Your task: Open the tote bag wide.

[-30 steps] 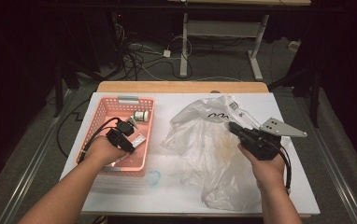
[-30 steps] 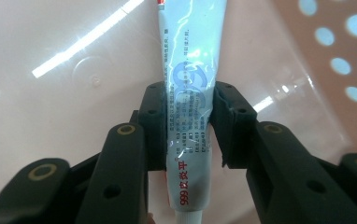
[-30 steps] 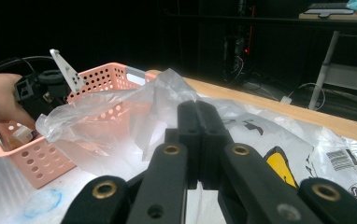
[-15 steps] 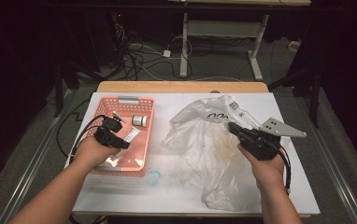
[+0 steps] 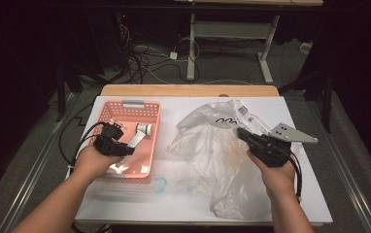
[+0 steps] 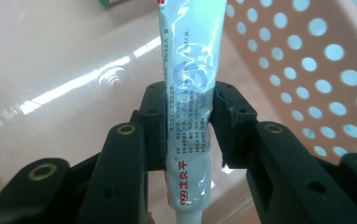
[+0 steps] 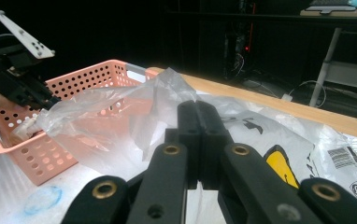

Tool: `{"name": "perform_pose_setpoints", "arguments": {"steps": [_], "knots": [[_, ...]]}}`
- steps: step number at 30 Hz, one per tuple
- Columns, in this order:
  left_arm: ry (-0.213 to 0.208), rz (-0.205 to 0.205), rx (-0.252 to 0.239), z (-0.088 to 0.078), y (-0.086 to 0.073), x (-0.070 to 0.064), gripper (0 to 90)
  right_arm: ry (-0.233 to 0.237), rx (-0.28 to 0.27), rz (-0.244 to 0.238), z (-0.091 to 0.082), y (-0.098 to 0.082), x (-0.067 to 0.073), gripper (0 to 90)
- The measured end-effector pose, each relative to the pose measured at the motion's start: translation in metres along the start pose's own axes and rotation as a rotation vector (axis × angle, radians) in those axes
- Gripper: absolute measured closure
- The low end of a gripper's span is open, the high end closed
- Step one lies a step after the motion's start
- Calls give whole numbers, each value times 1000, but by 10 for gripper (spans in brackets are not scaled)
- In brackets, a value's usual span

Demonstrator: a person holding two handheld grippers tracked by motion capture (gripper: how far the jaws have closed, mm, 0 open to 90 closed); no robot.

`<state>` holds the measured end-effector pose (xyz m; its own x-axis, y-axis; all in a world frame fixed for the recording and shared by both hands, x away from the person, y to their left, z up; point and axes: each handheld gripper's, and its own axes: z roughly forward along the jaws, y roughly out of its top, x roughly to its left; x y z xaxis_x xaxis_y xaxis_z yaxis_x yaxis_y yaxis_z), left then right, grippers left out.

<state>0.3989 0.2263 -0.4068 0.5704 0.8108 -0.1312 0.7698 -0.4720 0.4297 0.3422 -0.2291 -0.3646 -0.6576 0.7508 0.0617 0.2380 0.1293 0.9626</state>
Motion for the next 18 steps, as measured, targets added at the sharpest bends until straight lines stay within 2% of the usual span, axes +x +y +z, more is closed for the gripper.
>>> {"name": "perform_pose_setpoints", "arguments": {"steps": [9, 14, 18], "knots": [[-15, 1, -61, -12, -3, -6, 664, 0, 2, -4, 2, 0, 1, 900], [-25, 22, -103, -21, -3, -18, 664, -3, 2, -2, 2, 0, 1, 900], [-34, 43, -116, -27, 0, -26, 664, -1, 3, 0, 2, 0, 1, 900]]}}
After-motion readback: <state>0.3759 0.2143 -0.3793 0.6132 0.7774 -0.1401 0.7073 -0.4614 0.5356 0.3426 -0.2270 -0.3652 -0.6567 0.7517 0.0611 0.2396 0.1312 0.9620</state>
